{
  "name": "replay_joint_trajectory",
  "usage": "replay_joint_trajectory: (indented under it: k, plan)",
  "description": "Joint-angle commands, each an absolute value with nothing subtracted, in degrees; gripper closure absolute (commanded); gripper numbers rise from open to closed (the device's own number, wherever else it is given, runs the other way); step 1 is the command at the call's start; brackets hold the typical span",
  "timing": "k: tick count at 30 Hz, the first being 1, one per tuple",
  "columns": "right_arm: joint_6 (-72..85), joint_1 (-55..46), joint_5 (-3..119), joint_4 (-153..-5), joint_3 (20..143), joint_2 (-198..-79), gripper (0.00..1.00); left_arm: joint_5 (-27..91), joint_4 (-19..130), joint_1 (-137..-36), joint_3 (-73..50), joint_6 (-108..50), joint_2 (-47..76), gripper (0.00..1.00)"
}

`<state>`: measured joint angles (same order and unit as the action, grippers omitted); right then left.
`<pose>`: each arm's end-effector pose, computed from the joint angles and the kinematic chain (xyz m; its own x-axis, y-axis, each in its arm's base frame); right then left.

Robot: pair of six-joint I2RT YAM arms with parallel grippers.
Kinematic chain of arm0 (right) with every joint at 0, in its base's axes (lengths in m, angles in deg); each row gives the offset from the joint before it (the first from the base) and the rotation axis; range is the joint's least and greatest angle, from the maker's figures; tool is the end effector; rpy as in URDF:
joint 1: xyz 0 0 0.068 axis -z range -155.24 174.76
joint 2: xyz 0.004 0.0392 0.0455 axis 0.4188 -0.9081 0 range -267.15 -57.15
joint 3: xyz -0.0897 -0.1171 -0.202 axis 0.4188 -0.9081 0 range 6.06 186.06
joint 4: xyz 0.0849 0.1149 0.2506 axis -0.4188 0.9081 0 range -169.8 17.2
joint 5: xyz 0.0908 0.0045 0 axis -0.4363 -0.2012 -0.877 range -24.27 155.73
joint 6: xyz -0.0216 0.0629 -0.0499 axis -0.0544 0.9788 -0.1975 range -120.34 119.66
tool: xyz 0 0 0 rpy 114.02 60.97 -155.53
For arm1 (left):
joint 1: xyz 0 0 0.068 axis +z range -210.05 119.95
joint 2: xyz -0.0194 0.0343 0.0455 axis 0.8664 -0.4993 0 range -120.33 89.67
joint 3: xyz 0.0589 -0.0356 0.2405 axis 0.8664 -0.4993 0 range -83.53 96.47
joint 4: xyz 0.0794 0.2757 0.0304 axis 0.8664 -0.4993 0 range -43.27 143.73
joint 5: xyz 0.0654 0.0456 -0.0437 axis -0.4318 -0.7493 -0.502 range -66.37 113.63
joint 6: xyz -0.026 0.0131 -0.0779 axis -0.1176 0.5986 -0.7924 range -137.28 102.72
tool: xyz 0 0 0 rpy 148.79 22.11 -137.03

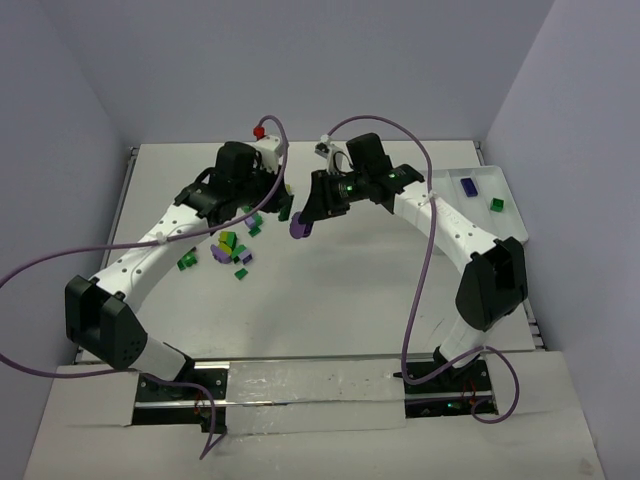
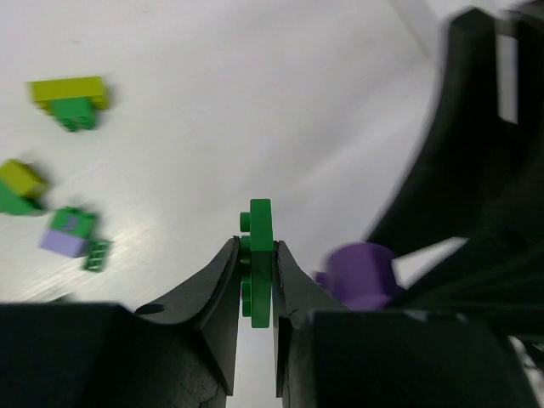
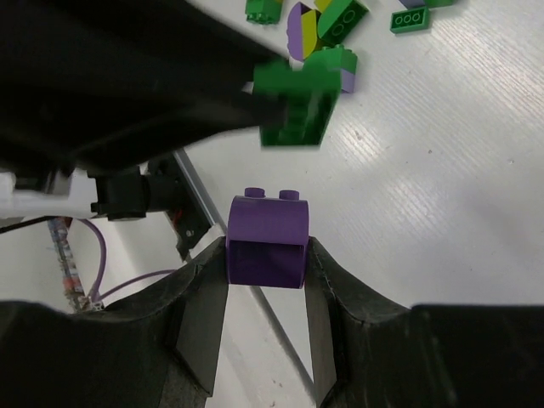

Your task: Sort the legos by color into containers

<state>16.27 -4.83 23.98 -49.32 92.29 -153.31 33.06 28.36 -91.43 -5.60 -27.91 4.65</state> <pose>0.3443 0.2510 0.2814 -0.7716 -0.1929 -0.6061 -0.6143 0.4734 0.6314 0.3361 -0.2189 0.3007 -0.5669 0.1326 -0.8130 0.5364 0.8085 -0.2422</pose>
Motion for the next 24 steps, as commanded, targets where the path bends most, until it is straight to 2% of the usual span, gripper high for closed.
replay_joint_trajectory:
  k: [1, 6, 11, 12, 16, 20, 24]
  plan:
    - [14.9, -3.1, 21.6, -48.8, 92.3, -148.5, 1.0, 20.5, 30.6, -91.1, -4.4, -22.7, 4.9, 1.0]
    - [12.5, 0.1, 21.1, -45.8, 91.4, -147.9, 1.0, 16.8, 31.4, -90.9, -5.2, -20.6, 5.2, 1.0]
    - [1.7, 15.9, 25.5, -37.7, 93.6, -149.2, 1.0, 19.0, 31.1, -90.4, -5.7, -20.8, 5.8, 1.0]
    - [-3.4, 21.8, 28.8, -35.1, 94.7, -150.6, 1.0, 20.4, 31.2, -90.3, -5.7, -21.1, 5.7, 1.0]
    - [-15.8, 32.4, 39.2, -27.6, 106.2, -156.9, 1.0, 25.0, 30.4, -90.0, -3.5, -21.3, 3.8, 1.0]
    - [-23.4, 38.6, 49.2, -26.4, 114.6, -164.4, 1.0, 28.1, 30.2, -89.9, -0.7, -21.2, 1.1, 1.0]
    - [-25.7, 40.9, 53.9, -27.3, 121.4, -171.9, 1.0, 29.6, 30.7, -89.5, 1.5, -22.0, -1.5, 1.0]
